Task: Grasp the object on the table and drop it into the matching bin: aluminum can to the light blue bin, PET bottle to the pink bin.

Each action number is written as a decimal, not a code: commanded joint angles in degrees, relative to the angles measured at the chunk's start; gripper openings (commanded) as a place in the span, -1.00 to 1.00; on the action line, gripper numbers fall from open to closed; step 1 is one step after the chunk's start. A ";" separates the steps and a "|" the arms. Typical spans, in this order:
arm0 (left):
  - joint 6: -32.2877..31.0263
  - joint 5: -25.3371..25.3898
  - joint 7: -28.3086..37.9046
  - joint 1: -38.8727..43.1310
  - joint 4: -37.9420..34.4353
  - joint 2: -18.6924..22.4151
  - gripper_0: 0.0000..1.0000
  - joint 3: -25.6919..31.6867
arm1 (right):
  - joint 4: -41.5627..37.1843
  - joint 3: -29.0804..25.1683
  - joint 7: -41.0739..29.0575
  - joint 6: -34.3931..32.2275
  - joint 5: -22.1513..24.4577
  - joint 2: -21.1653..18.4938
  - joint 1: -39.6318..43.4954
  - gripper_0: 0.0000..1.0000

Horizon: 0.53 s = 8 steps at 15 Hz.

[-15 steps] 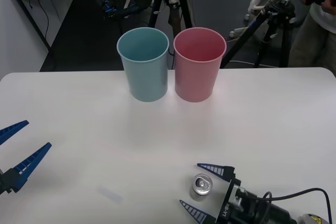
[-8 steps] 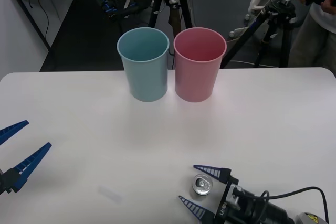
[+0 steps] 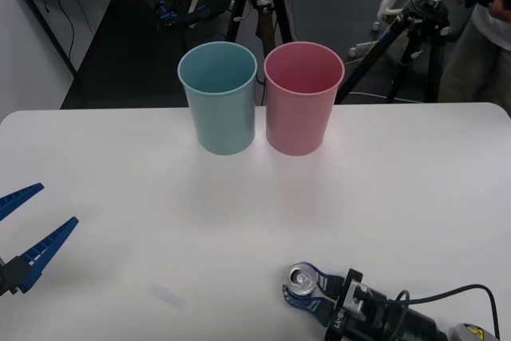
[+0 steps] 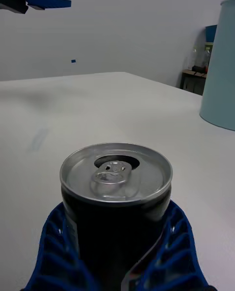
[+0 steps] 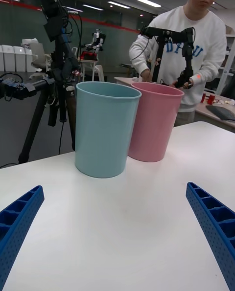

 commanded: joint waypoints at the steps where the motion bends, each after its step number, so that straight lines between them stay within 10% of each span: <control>1: 0.00 0.00 0.00 0.00 0.00 0.00 1.00 0.00 | -0.40 -0.25 0.00 -0.30 -0.02 -0.01 0.00 -1.00; 8: 0.00 0.00 0.00 0.00 0.00 0.00 1.00 0.00 | -6.99 -2.01 -3.69 -0.82 -0.64 -0.54 1.23 -1.00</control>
